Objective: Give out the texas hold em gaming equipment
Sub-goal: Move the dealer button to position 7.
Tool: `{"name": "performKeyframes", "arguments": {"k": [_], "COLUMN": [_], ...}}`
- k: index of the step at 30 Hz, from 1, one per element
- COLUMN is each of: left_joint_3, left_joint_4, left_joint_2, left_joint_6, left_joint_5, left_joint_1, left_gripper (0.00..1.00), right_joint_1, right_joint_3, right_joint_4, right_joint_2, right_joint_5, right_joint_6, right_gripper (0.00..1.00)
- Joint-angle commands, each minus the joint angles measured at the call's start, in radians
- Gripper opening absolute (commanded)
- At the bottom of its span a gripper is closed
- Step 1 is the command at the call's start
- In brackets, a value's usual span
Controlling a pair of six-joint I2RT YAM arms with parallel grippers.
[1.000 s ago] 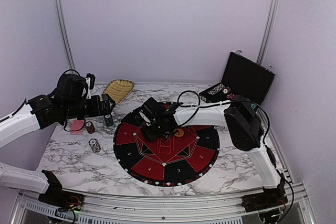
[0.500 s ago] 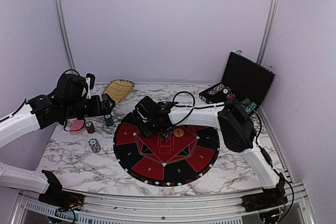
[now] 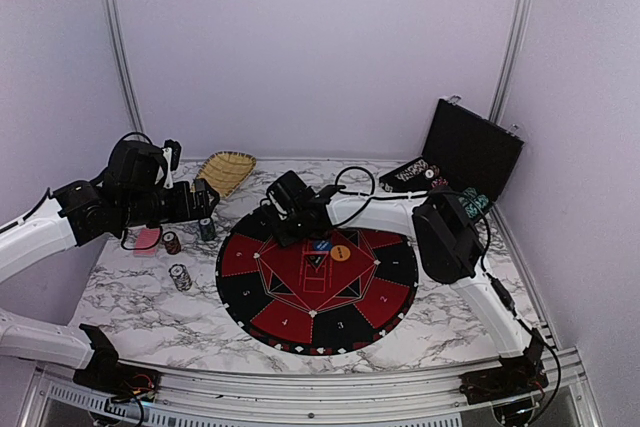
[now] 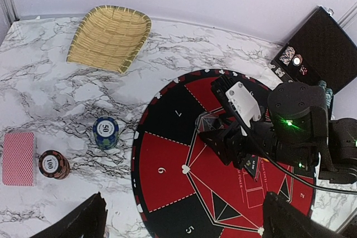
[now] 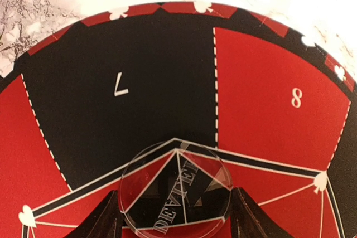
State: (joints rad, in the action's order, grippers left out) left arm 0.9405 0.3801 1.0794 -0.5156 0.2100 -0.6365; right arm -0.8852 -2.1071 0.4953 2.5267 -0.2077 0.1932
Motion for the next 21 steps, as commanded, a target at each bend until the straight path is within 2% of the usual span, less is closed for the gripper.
{"name": "performKeyframes", "arguments": {"k": [1, 21], "left_joint_3": [0.012, 0.014], "left_joint_4": [0.016, 0.014], "left_joint_2": [0.008, 0.02], "left_joint_6": [0.005, 0.001], "left_joint_5": [-0.003, -0.019], "left_joint_1": [0.006, 0.008], "left_gripper": [0.99, 0.99], "right_joint_1": [0.018, 0.039], "right_joint_3": [-0.041, -0.021], "right_joint_4": [0.039, 0.05], "right_joint_2": [0.077, 0.064], "right_joint_5": [-0.004, -0.02], "right_joint_6": [-0.018, 0.014], "right_gripper": [0.58, 0.59]}}
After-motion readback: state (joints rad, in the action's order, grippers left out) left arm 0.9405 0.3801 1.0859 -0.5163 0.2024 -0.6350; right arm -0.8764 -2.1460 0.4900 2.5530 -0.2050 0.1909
